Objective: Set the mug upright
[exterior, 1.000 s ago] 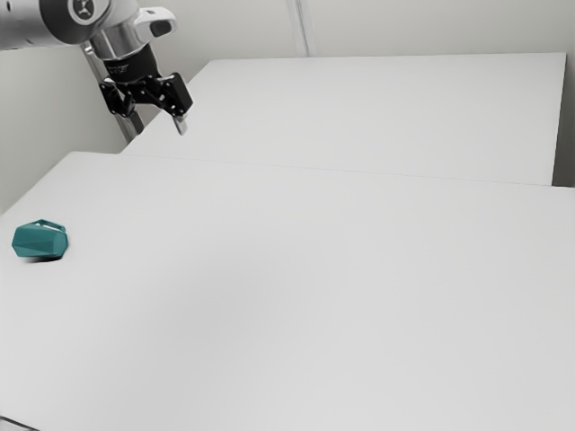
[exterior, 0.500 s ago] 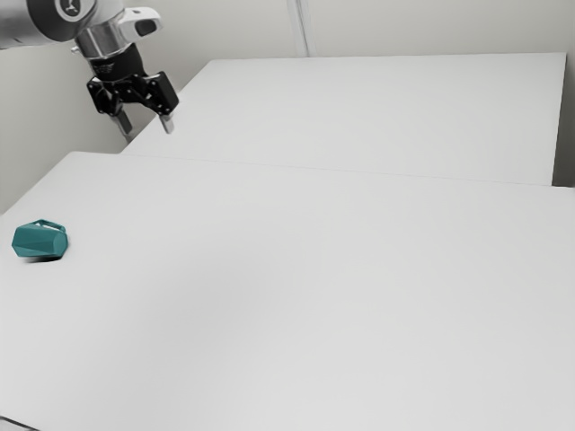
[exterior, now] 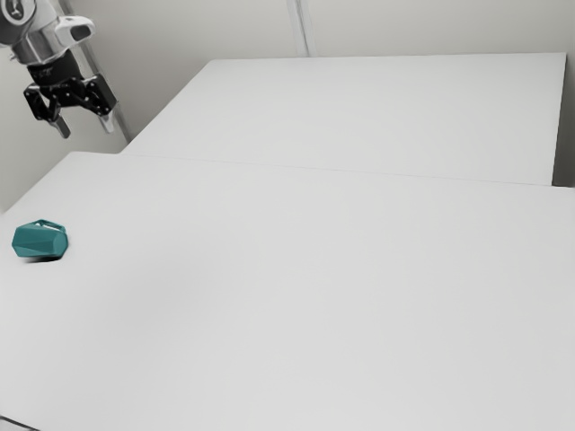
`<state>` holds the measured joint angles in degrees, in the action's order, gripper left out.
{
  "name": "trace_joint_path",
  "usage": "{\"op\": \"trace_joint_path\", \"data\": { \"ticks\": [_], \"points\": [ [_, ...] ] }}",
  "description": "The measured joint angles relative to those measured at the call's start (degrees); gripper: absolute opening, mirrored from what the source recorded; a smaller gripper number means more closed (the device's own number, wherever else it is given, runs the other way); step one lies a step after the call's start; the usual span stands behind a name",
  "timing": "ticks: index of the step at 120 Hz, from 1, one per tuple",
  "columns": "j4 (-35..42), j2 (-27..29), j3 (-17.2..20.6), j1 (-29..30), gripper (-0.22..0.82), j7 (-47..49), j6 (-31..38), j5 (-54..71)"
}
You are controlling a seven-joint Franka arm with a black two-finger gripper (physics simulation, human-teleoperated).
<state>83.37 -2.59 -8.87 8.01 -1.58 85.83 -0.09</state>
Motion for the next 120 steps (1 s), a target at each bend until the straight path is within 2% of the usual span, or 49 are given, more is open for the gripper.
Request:
{"op": "trace_joint_path", "data": {
  "ticks": [26, 63, 79, 104, 120],
  "points": [
    [-3.01, -2.17, -0.08, 10.77, 0.59, -3.1, -0.12, 0.1],
    [-12.71, -10.72, 0.2, 22.6, 0.58, -12.62, 0.11, -1.36],
    [-15.22, -14.64, -0.11, 27.59, 0.58, -18.28, 1.47, -5.45],
    [-15.49, -19.89, -0.25, 33.96, 0.58, -29.18, 7.28, -17.73],
    [-15.49, -21.65, -0.26, 37.21, 0.58, -36.06, 9.47, -23.54]
  ]
}}
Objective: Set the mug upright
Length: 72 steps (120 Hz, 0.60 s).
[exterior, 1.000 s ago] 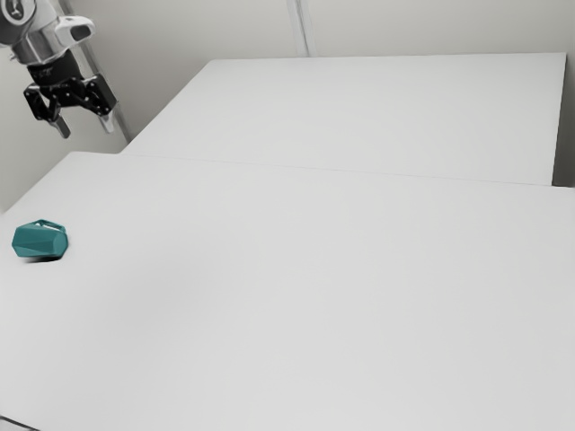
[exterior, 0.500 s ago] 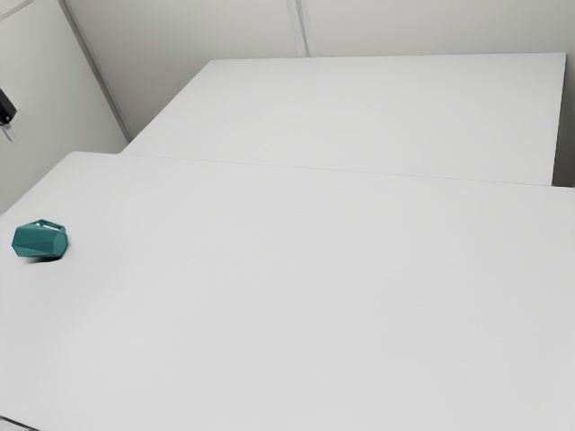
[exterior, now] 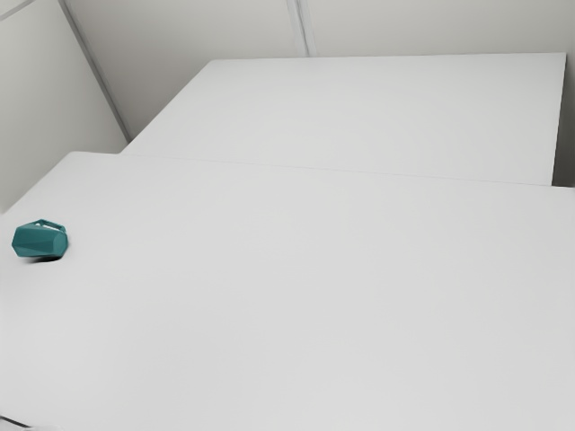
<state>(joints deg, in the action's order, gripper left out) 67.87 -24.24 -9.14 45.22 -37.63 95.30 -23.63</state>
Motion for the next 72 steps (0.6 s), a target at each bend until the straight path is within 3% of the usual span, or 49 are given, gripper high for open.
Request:
{"op": "trace_joint_path", "data": {
  "ticks": [33, 72],
  "points": [
    [-0.02, -6.68, 0.65, 7.81, 0.58, -14.08, 2.8, -13.07],
    [-1.78, -14.05, 1.28, 11.25, 0.58, -25.18, 4.21, -18.23]
  ]
}}
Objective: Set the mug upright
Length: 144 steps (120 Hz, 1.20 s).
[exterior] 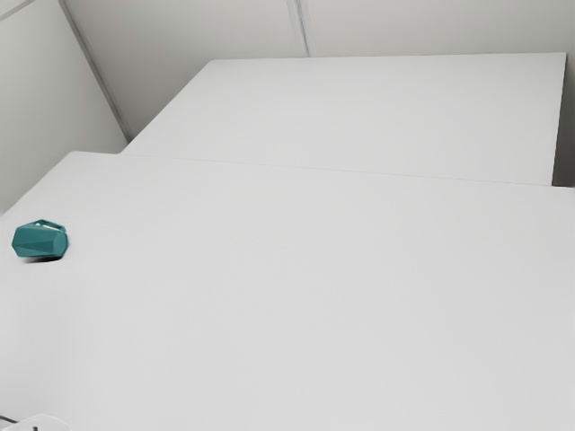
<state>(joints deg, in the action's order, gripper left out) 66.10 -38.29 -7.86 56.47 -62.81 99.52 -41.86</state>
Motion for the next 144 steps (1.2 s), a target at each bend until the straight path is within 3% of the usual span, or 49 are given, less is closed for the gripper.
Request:
{"op": "trace_joint_path", "data": {
  "ticks": [35, 120, 144],
  "points": [
    [-0.08, -3.11, -0.4, 0.77, 0.58, -4.83, -0.05, -6.04],
    [-1.94, -9.49, -0.75, 1.79, 0.58, -1.29, -7.18, -12.01],
    [-5.67, -12.35, -0.7, 1.98, 0.58, -1.87, -8.23, -15.01]
  ]
}}
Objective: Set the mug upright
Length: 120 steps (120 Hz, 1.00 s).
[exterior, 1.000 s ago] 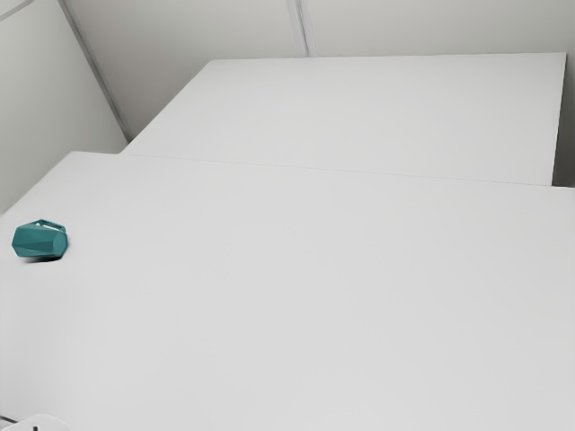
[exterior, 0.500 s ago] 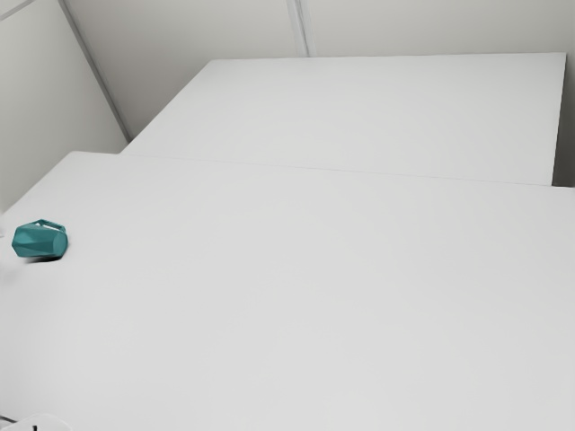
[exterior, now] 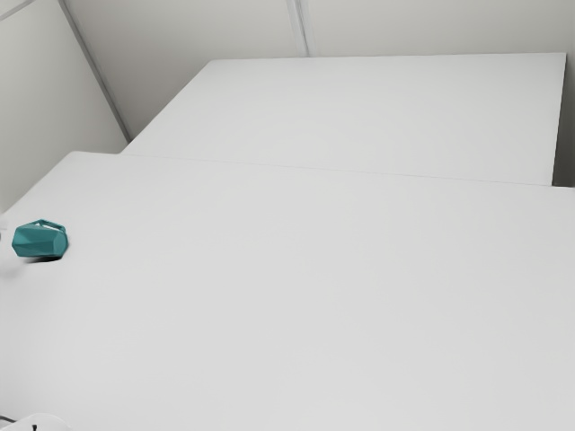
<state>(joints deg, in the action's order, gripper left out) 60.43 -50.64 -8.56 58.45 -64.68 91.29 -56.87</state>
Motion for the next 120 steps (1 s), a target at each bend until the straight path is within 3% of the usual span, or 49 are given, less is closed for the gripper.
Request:
{"op": "trace_joint_path", "data": {
  "ticks": [89, 105, 120],
  "points": [
    [-0.38, -3.19, 0.92, -2.34, 0.58, -1.04, -0.16, -2.01],
    [-0.36, -3.31, 0.92, -2.42, 0.5, -1.01, -0.2, -2.04],
    [-0.28, -3.35, 0.92, -2.37, 0.37, -0.93, -0.31, -2.15]
  ]
}}
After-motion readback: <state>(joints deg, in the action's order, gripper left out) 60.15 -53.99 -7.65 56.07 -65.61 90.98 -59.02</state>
